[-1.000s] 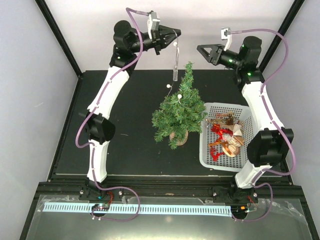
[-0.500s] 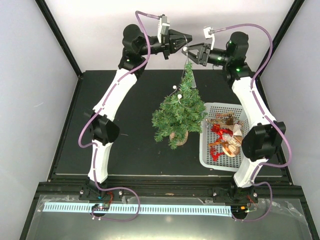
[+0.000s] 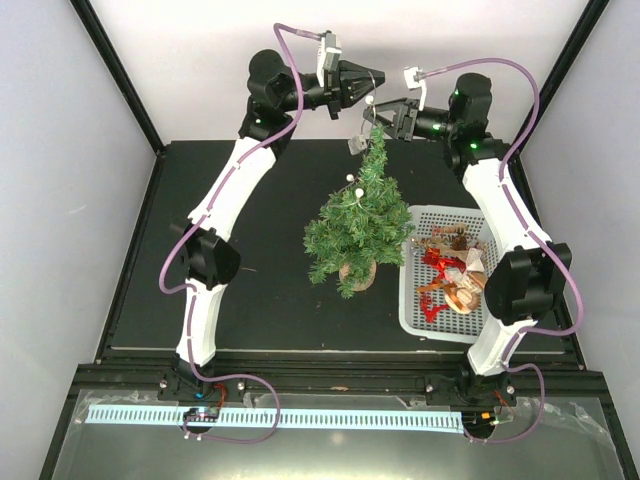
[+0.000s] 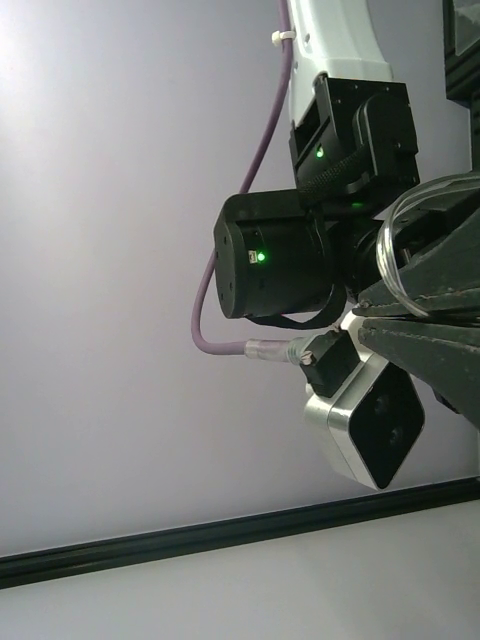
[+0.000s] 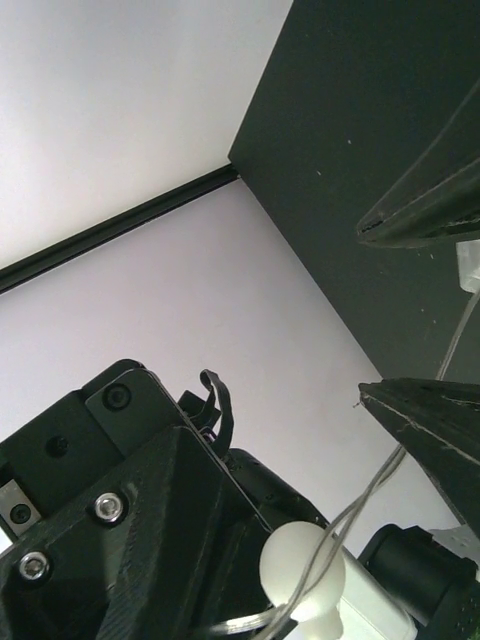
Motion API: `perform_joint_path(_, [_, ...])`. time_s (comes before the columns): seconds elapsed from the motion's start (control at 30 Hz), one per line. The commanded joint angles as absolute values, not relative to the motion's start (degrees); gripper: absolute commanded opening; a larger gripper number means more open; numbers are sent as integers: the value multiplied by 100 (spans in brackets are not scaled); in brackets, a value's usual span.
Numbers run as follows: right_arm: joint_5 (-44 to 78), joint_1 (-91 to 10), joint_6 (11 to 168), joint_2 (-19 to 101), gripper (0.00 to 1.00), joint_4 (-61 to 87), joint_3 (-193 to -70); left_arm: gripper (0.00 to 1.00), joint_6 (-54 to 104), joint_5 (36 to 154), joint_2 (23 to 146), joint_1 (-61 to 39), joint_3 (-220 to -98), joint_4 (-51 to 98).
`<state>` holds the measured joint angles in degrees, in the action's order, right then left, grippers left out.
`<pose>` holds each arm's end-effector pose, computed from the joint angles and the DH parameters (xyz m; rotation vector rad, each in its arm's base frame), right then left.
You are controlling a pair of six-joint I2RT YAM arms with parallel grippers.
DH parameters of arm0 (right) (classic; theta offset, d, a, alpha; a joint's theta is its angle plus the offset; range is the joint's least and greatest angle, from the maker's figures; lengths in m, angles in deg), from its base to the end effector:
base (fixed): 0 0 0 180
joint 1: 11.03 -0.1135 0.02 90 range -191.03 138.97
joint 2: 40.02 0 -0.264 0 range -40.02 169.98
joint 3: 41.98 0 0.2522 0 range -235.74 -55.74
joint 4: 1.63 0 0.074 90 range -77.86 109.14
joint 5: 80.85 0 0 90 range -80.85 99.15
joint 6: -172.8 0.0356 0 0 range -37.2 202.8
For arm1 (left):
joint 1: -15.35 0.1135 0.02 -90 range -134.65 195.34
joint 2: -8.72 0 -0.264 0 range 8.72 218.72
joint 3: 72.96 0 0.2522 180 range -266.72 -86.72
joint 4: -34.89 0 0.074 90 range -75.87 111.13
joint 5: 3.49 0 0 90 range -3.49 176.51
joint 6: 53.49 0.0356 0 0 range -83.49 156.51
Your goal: Decorate the small christmas tree
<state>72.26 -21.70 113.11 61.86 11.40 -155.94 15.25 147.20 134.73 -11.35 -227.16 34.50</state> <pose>0.3981 0.1073 0.4231 -0.6439 1.6504 1.3944 0.4134 -0.2427 0.4888 1.0643 0.9973 -1.2650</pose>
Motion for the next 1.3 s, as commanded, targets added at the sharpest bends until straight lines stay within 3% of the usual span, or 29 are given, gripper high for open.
perform_joint_path(0.0, [7193,-2175,11138,6004,37,1196,-15599,1,1596,14723,13530,-1155,-22989,3534])
perform_joint_path(1.27, [7501,-2141,11769,5963,38,407,-15279,2,1685,14616,13629,-1040,-23059,3519])
